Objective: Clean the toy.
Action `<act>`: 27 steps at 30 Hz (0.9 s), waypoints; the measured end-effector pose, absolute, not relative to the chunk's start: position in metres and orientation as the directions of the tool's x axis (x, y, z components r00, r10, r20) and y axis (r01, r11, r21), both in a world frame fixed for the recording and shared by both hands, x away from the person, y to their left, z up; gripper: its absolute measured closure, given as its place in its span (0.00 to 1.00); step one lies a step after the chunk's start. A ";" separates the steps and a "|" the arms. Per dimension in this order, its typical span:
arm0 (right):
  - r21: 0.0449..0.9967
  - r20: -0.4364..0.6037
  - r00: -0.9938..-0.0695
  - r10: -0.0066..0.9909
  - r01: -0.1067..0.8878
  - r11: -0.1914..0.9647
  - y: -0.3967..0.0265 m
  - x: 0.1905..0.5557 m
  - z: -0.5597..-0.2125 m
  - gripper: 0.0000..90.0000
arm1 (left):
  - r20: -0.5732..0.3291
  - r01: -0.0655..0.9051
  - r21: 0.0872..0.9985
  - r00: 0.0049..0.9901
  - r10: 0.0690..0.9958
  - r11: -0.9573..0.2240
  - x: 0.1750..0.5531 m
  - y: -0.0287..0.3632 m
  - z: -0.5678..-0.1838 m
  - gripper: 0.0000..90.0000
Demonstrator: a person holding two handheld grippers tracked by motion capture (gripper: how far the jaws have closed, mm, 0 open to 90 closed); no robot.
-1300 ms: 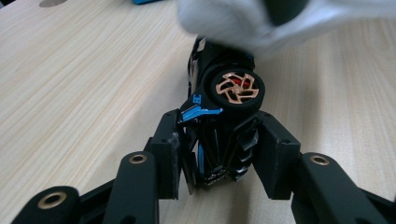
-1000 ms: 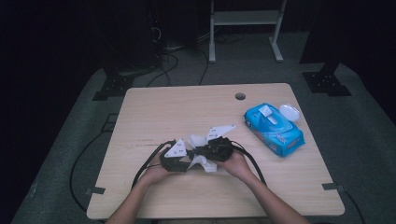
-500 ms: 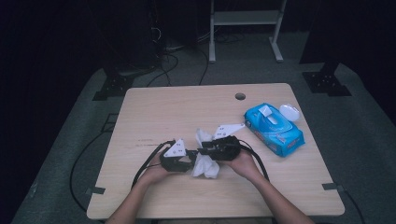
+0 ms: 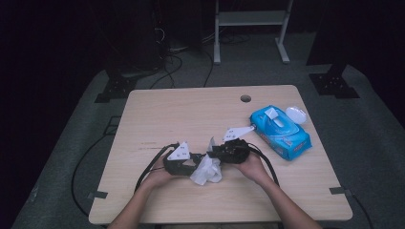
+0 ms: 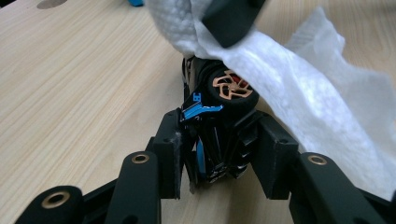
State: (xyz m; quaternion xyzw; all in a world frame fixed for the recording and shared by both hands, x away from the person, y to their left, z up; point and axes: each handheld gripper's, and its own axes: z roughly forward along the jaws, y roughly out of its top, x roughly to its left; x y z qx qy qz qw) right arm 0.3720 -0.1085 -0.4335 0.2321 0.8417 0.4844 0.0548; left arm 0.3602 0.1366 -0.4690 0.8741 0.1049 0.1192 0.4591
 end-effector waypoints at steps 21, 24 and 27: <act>0.835 0.078 -0.900 0.429 0.294 0.465 -0.085 0.364 -0.429 0.97 | 0.107 0.081 0.826 0.949 0.296 -0.557 0.361 0.136 -0.469 0.65; 0.836 0.069 -0.878 0.474 0.310 0.452 -0.105 0.364 -0.430 0.97 | 0.110 0.079 0.825 0.949 0.296 -0.560 0.361 0.136 -0.468 0.64; 0.837 0.076 -0.862 0.500 0.328 0.438 -0.116 0.365 -0.430 0.97 | 0.111 0.080 0.823 0.949 0.296 -0.562 0.361 0.136 -0.468 0.64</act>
